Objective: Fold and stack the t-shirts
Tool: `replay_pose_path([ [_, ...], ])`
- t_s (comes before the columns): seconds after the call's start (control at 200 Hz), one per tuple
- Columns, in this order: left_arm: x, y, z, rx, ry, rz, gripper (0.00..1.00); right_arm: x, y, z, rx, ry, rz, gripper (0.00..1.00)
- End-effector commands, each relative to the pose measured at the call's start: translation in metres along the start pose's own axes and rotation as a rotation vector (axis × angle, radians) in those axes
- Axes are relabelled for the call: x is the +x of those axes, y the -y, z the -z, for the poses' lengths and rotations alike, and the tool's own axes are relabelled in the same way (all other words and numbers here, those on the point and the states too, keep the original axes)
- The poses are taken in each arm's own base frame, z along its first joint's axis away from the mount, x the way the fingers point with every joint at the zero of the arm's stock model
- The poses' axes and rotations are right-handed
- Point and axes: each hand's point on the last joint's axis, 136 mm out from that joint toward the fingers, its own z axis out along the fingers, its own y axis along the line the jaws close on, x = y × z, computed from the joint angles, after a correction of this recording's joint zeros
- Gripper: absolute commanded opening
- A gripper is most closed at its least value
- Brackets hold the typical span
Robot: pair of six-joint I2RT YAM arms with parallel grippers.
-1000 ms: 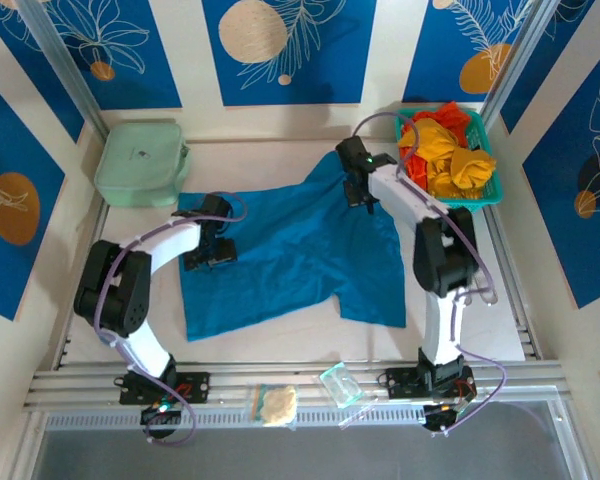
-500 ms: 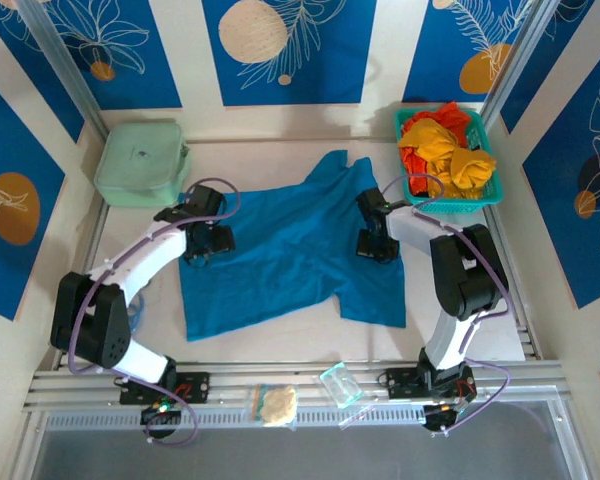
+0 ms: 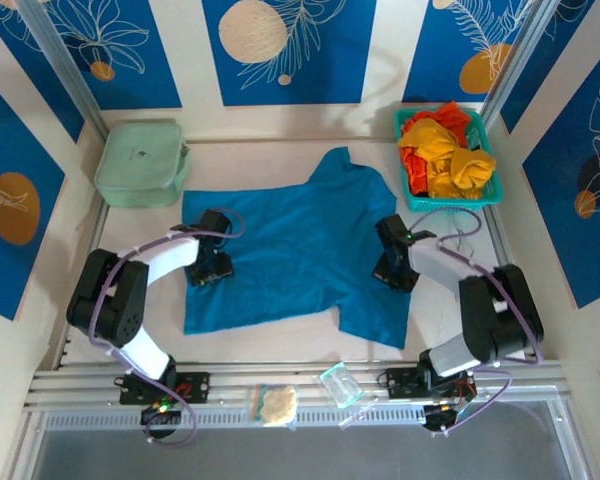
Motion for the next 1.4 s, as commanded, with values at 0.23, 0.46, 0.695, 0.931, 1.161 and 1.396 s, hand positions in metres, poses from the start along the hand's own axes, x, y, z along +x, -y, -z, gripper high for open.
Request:
replay_pose_path([
  [0.23,0.021,-0.005,-0.015,-0.013,-0.078,0.001,0.64,0.025,0.030,0.005,-0.009,-0.034,-0.119,0.00],
  [0.46,0.011,-0.011,0.007,-0.039,-0.014,-0.029,0.77,0.026,0.021,0.010,-0.068,-0.045,-0.096,0.00],
  [0.695,-0.055,0.018,0.080,0.022,0.191,-0.100,0.88,-0.018,-0.018,0.056,-0.189,0.080,0.101,0.00],
  [0.931,-0.118,0.033,0.101,-0.047,0.265,-0.117,0.81,-0.065,-0.069,0.050,-0.239,0.053,0.220,0.00],
  [1.161,-0.150,0.046,0.041,-0.049,0.180,-0.070,0.58,-0.088,-0.107,0.003,-0.217,-0.024,0.185,0.00],
  [1.396,-0.151,0.062,-0.002,-0.004,0.100,-0.066,0.52,-0.068,-0.100,-0.022,-0.173,-0.064,0.090,0.00],
])
